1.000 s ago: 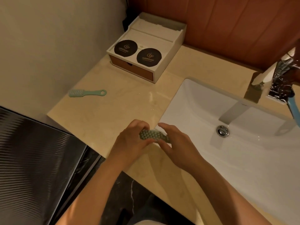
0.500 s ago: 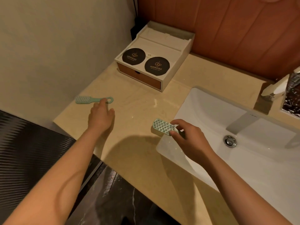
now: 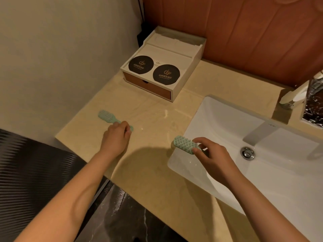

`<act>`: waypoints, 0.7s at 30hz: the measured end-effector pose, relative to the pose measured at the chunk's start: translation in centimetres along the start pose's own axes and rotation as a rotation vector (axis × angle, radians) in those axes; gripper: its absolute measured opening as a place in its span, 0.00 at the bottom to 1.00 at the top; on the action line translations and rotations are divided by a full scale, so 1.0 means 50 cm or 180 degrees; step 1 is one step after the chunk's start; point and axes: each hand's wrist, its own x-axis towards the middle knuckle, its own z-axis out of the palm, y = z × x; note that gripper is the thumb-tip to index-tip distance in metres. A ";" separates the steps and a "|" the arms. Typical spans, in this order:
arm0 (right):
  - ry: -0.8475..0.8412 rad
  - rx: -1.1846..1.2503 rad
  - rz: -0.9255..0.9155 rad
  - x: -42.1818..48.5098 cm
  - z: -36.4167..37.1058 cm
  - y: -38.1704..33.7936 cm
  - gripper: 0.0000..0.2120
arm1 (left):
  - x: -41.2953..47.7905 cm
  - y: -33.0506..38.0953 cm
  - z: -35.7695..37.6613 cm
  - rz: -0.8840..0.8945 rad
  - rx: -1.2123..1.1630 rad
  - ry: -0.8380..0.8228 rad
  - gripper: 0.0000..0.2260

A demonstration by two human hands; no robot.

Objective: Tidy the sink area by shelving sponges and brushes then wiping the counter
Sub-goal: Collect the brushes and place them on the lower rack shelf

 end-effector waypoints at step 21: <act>0.0121 0.0581 0.0324 -0.065 0.029 0.070 0.07 | -0.004 0.113 -0.007 -0.1256 0.0509 -0.0542 0.16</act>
